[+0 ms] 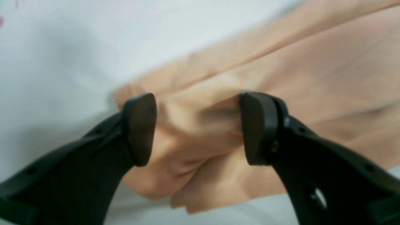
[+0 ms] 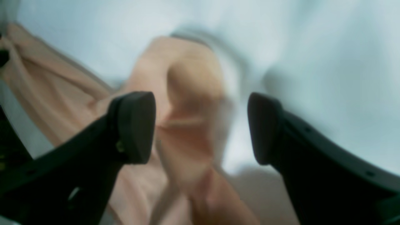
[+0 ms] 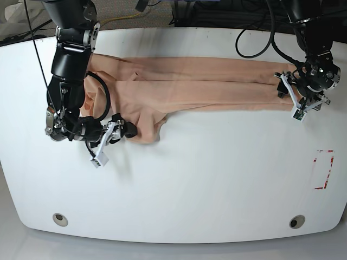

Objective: Fold the T-shirt properly
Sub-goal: 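Fold the pinched hem edge over toward the collar with both grippers, then pull the right gripper's shirt end outward to straighten the strip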

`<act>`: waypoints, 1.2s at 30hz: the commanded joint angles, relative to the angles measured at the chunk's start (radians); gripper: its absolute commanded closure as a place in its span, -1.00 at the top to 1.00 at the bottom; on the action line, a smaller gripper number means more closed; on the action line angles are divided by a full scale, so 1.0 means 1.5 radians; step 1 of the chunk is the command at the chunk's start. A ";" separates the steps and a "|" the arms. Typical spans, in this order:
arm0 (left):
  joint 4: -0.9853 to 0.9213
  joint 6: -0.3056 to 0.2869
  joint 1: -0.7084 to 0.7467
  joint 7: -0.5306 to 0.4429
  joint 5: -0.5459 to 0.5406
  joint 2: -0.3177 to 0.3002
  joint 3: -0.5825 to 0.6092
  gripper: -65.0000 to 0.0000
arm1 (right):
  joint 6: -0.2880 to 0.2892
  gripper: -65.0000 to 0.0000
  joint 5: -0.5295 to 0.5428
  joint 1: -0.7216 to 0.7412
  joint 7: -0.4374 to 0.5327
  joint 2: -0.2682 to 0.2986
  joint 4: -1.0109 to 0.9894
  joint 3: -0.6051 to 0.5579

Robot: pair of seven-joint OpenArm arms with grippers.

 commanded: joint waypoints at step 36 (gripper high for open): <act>-0.024 0.001 0.007 -0.011 -0.005 -0.012 -0.001 0.22 | 0.004 -1.00 0.316 -0.180 0.069 0.144 0.242 0.036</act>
